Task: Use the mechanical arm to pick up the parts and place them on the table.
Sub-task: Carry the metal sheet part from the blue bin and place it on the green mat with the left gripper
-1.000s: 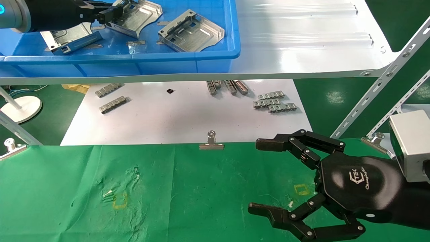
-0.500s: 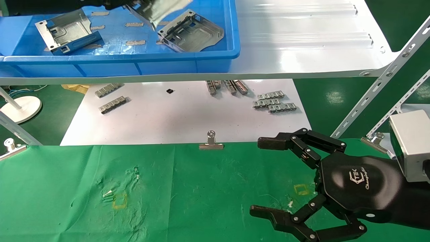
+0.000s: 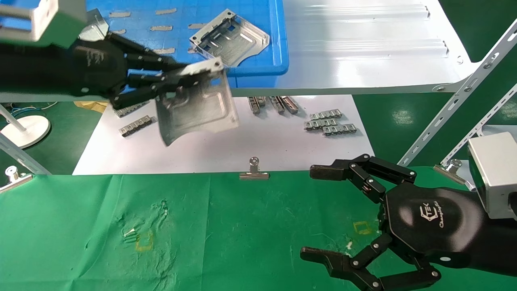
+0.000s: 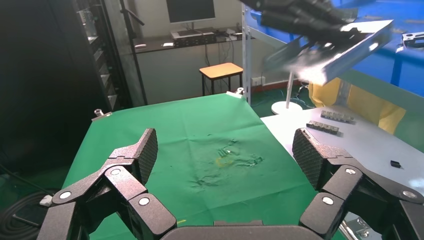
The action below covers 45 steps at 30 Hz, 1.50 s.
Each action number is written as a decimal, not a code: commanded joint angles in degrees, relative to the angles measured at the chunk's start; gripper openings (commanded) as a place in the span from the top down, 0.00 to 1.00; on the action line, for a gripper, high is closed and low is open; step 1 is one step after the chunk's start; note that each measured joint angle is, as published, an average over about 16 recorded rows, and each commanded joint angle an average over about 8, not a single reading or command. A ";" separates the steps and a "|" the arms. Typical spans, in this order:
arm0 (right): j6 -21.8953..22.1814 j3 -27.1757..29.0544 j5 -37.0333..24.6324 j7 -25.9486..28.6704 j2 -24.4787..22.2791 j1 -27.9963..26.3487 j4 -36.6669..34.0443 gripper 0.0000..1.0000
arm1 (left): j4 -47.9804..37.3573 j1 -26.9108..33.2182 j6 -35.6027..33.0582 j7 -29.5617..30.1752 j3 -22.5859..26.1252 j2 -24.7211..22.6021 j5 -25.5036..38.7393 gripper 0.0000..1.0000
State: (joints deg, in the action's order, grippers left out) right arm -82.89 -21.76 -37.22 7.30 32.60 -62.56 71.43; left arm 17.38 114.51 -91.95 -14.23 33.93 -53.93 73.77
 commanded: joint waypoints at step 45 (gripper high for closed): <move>0.00 -0.01 0.01 0.00 0.00 0.00 0.00 0.00 | 0.61 -14.96 2.12 -23.79 30.22 8.69 -12.27 0.00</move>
State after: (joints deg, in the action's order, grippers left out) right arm -82.89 -21.77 -37.22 7.30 32.59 -62.57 71.43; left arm 17.81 99.82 -89.89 -37.31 63.87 -45.17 61.31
